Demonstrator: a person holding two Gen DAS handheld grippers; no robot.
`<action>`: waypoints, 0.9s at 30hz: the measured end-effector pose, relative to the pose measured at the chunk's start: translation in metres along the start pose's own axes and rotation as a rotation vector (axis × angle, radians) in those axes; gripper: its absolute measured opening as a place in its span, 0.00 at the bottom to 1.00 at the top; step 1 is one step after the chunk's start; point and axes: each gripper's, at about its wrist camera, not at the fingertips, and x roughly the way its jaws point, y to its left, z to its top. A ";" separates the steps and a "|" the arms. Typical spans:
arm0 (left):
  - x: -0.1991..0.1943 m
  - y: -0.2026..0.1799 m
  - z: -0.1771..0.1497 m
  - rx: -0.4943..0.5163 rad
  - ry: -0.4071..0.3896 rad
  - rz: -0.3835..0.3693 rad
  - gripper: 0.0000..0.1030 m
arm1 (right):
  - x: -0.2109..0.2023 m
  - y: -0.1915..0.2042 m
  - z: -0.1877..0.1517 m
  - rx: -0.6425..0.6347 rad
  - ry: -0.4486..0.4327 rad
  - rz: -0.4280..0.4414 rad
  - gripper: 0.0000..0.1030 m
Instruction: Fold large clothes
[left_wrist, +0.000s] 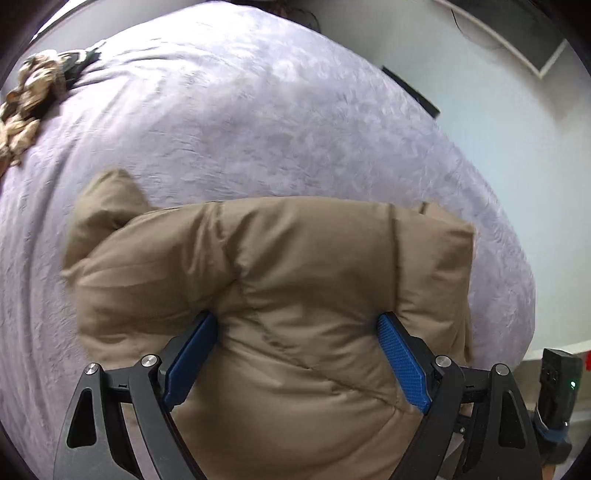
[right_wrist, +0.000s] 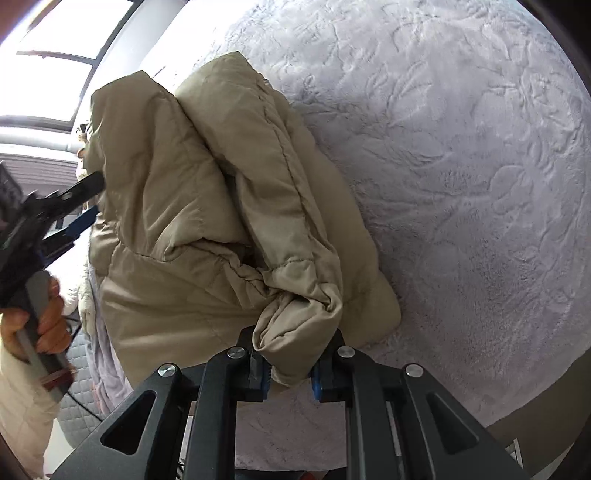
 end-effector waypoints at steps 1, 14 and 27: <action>0.005 -0.006 0.001 0.009 0.007 -0.009 0.86 | 0.001 0.000 0.002 0.000 0.000 -0.006 0.17; 0.021 -0.012 0.001 0.007 0.033 0.016 0.86 | -0.050 0.009 0.029 -0.050 -0.077 -0.053 0.23; 0.012 -0.012 -0.004 -0.008 0.026 0.046 0.86 | -0.014 0.050 0.044 -0.261 -0.026 -0.123 0.23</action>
